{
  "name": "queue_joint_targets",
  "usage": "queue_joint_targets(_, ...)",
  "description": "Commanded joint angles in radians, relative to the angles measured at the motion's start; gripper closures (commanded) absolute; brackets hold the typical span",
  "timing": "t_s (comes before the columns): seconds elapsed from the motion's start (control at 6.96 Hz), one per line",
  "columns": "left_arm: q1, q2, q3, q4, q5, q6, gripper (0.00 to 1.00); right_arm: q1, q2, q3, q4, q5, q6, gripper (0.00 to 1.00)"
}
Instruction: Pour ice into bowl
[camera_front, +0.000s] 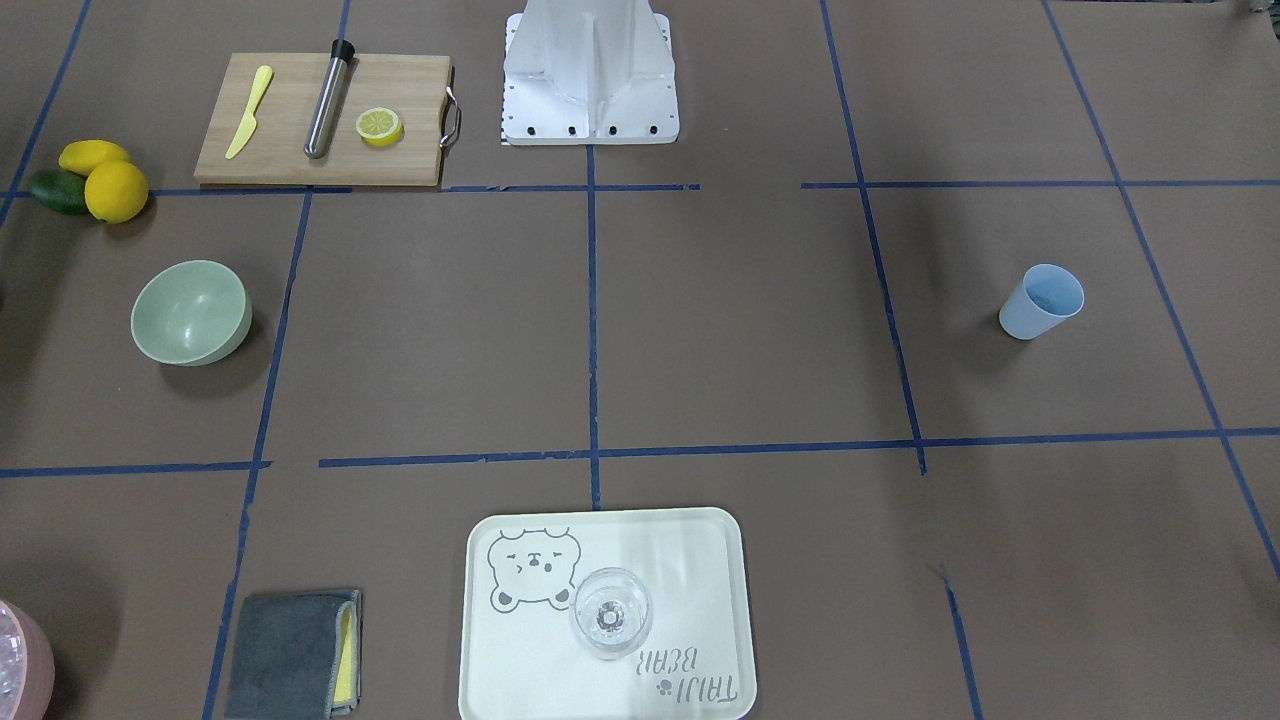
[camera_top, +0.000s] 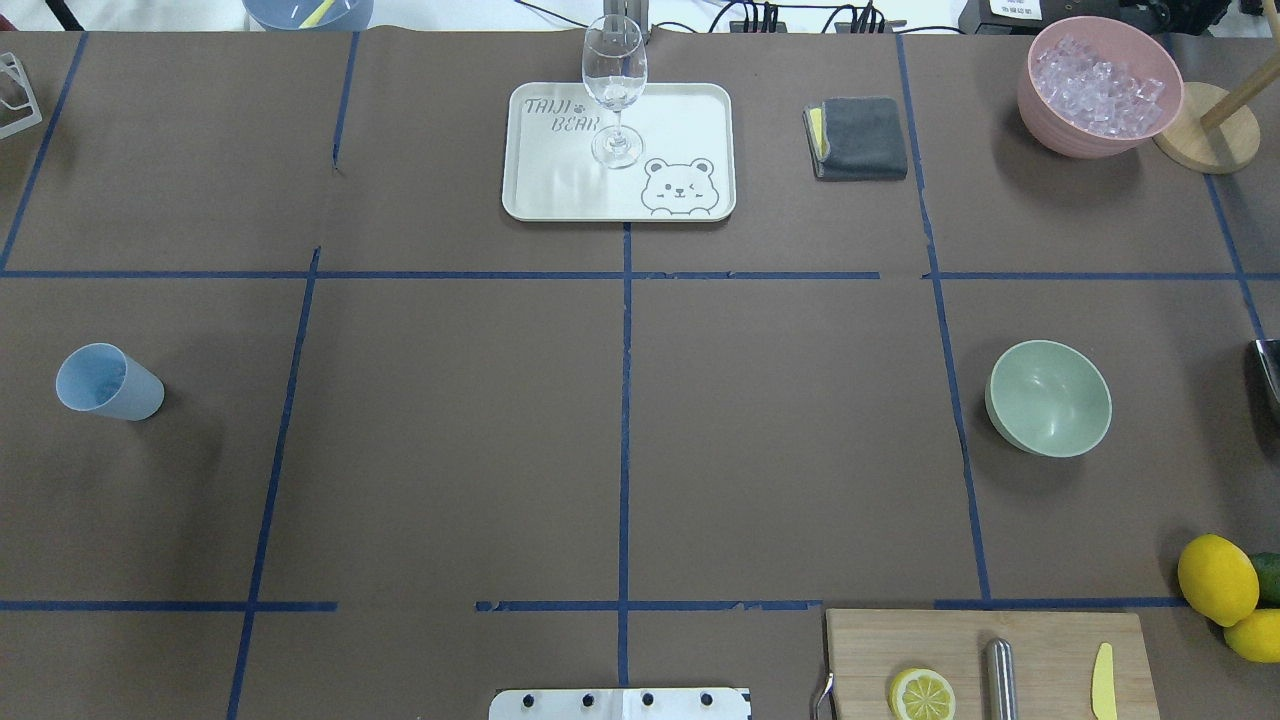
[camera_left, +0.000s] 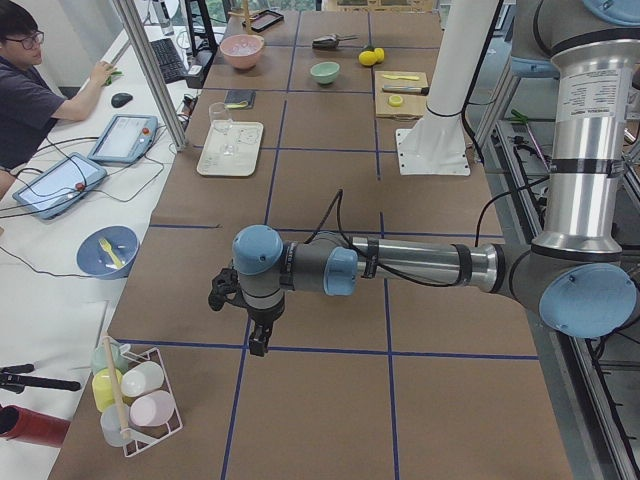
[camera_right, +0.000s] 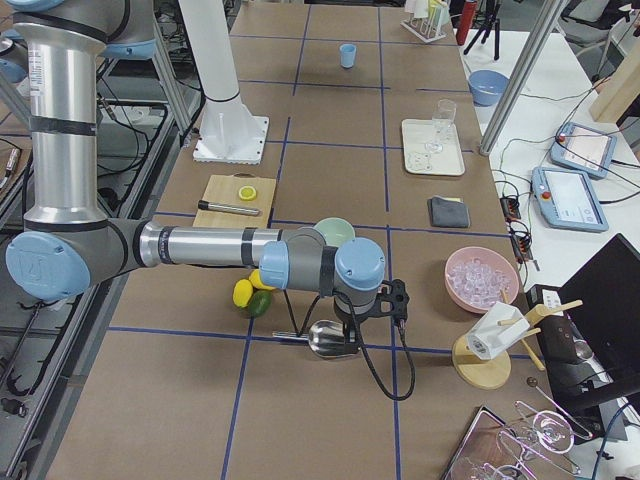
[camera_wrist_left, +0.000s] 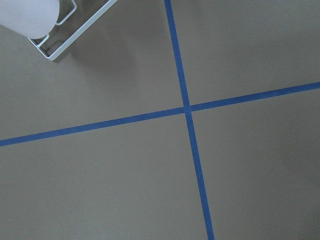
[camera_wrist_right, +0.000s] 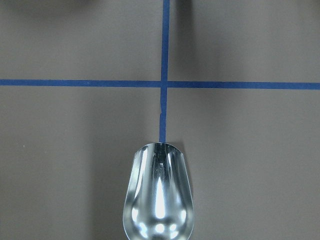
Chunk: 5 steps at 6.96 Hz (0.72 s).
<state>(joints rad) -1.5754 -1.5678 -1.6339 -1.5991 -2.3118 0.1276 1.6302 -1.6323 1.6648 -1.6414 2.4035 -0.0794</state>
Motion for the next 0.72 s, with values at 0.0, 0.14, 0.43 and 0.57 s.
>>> queue_joint_targets(0.0, 0.000, 0.002, 0.003, -0.001, 0.000, 0.003, 0.00, 0.000, 0.005, 0.007, 0.000, 0.000, 0.004, 0.00)
queue_joint_targets(0.14, 0.000, -0.003, 0.002, -0.001, -0.001, 0.003, 0.00, 0.003, 0.011, 0.013, 0.000, 0.003, 0.004, 0.00)
queue_joint_targets(0.43, 0.002, -0.032, -0.044, -0.001, -0.005, 0.004, 0.00, -0.003, 0.078, 0.075, 0.002, 0.006, 0.079, 0.00)
queue_joint_targets(0.57, 0.002, -0.049, -0.113, -0.001, -0.005, -0.012, 0.00, -0.009, 0.116, 0.101, -0.003, 0.019, 0.184, 0.00)
